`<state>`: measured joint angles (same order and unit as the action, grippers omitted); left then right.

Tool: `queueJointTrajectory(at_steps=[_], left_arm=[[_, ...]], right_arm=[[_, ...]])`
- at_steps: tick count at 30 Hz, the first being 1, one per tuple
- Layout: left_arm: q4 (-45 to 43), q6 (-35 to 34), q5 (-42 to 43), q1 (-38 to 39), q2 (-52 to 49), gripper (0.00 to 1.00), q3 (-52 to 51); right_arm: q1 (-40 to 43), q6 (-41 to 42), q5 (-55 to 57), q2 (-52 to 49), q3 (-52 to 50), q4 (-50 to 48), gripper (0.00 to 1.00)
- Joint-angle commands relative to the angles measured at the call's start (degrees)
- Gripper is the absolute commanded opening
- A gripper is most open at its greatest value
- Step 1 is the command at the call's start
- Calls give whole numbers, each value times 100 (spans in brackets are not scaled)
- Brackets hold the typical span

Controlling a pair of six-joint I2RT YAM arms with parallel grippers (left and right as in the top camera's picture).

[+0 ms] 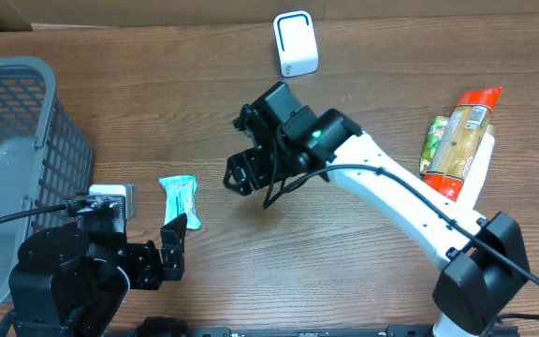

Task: Scan the item barcode
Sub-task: 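Move the right gripper left to the light-blue wipes pack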

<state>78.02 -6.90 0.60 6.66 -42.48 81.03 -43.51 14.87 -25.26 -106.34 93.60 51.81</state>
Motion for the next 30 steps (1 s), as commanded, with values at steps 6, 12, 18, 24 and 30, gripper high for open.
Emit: queueJointTrajectory(at_steps=[6,12,18,24,30], left_arm=[[127,42,-999,-26,11,100,448],[455,0,-1263,-26,11,100,850],[562,9,-1366,-26,7,100,850],[297,2,-1163,-26,-31,100,787],[339,0,-1147,-26,-31,100,713]], right_arm=[[-831,94,579,-24,-31,-323,78],[-981,234,763,-201,-31,-549,78],[-1019,291,767,-520,-31,-975,77],[-1189,269,772,-887,-31,-1530,76],[-1355,273,772,-1145,-31,-1816,76]])
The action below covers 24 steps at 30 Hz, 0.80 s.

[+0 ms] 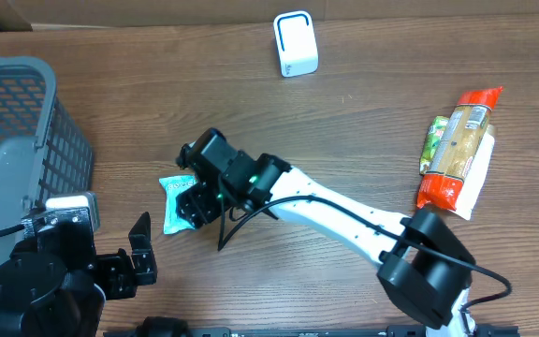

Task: Scan the item barcode
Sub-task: 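Move the right gripper left to the light-blue wipes pack, then grasp the wipes pack with the right gripper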

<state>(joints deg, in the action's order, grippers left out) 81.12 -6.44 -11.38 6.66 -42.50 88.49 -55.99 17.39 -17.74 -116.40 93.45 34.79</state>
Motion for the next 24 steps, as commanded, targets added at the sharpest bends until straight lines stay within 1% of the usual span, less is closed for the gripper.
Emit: queueJointTrajectory(at_steps=[1,6,8,10,15,24], left_arm=[[57,-44,48,-26,-28,100,-42],[142,-39,46,-26,-33,99,-74],[142,-39,46,-26,-33,100,-74],[142,-42,46,-26,-33,100,-74],[142,-39,48,-26,-33,100,-74],[142,-39,48,-26,-33,100,-74]], right_arm=[[-136,22,22,-175,-15,-157,76],[-367,24,317,-269,-13,-439,75],[-452,24,503,-269,-13,-479,73],[-588,24,791,-278,-13,-570,71],[-826,24,1414,-348,-13,-791,70],[-894,24,1519,-726,-11,-1062,68]])
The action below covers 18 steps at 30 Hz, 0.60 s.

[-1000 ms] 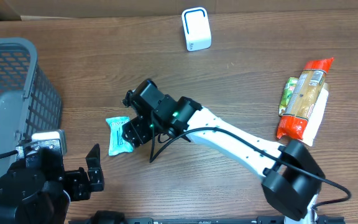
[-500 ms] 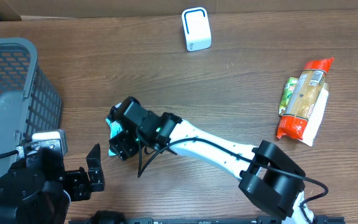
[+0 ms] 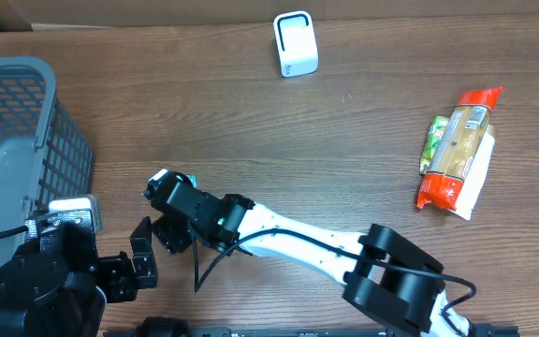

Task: Scan the item barcode
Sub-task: 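Grasp the wipes pack with the right gripper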

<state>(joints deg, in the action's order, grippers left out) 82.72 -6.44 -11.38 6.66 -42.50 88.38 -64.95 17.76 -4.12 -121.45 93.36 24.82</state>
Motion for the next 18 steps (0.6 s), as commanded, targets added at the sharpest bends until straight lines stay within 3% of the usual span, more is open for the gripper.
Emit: queueJointTrajectory(at_steps=[1,13,18], left_arm=[[-20,-39,46,-26,-33,99,-63],[-17,-42,48,-26,-33,100,-63],[-17,-42,48,-26,-33,100,-63]], right_arm=[[2,-11,155,-282,-2,-79,68],[15,-2,894,-1036,-2,-446,63],[52,11,1357,-1167,-2,-356,51]])
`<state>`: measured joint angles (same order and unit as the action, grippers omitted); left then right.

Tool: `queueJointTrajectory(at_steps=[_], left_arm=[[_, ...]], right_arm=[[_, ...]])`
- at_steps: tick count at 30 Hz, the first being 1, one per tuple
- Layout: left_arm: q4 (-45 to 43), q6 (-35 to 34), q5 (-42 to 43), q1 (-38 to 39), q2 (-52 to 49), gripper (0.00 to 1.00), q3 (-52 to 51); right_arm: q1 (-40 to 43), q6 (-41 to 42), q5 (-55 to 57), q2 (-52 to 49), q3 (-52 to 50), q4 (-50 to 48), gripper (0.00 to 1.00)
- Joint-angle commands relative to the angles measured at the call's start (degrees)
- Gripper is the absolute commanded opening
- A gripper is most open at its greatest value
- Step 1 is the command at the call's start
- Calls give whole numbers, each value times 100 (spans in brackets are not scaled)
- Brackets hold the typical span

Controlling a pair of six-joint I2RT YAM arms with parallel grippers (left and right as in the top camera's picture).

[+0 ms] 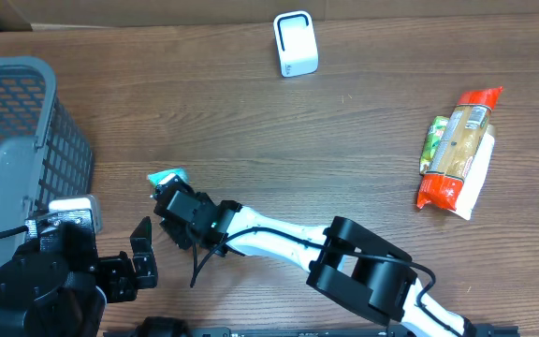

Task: Scan the item barcode
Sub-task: 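Grasp the wipes pack with the right gripper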

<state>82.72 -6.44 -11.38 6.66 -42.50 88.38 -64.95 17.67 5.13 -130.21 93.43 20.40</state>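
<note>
A teal snack packet [167, 176] lies on the wooden table left of centre; only its far end shows. My right arm reaches across the table from the lower right, and the right gripper [172, 206] sits directly on top of the packet and covers the rest of it. Its fingers are hidden under its own body, so how they stand is unclear. My left gripper [143, 255] is at the lower left, open and empty, a short way in front of the packet. The white barcode scanner [295, 43] stands at the far edge.
A grey mesh basket [26, 140] fills the left side. A pile of snack packages [457, 150], orange and green among them, lies at the right. A cardboard wall runs along the far edge.
The right gripper has shifted slightly toward me and to the right over the packet, and the arm has swung further round. The packet's teal end now shows on the gripper's far left side. The left arm is unchanged.
First the right gripper hung mid-table and the packet lay fully visible beside the left gripper. Then the left gripper was back at the lower left and the right gripper was at the packet. After that it covered the packet, as it does now.
</note>
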Motion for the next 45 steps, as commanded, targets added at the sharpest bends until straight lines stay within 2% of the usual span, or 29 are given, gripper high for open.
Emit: queueJointTrajectory(at_steps=[1,4,7,11,12,13,14,15,19,28,35,37,41,45], left_arm=[[-17,-42,48,-26,-33,100,-63],[-17,-42,46,-26,-33,100,-63],[-17,-39,46,-26,-33,100,-63],[-17,-42,46,-26,-33,100,-63],[-17,-39,46,-26,-33,100,-63],[-20,-42,46,-26,-33,100,-63],[-17,-42,46,-26,-33,100,-63],[-17,-42,46,-26,-33,100,-63],[-17,-39,48,-26,-33,100,-63],[-17,-42,46,-26,-33,100,-63],[-20,-42,46,-26,-33,100,-63],[-20,-39,46,-26,-33,99,-63],[-17,-39,48,-26,-33,100,-63],[-20,-42,46,-26,-33,99,-63]], right_arm=[[63,20,431,-291,-9,90,44],[118,42,424,-291,-9,131,18],[157,39,376,-289,-9,227,5],[205,33,225,-278,96,463,4],[221,28,221,-275,216,616,7],[238,-11,210,-264,334,756,14],[267,-26,212,-264,529,942,30],[297,-129,199,-264,743,1132,51],[424,-706,125,-264,1611,1488,76],[535,-1259,125,-636,1668,66,83],[522,-1276,122,-1200,1668,-299,84],[511,-1172,125,-1263,1668,-205,80],[514,-1167,125,-1252,1676,184,50],[555,-914,72,-1113,1738,868,29]])
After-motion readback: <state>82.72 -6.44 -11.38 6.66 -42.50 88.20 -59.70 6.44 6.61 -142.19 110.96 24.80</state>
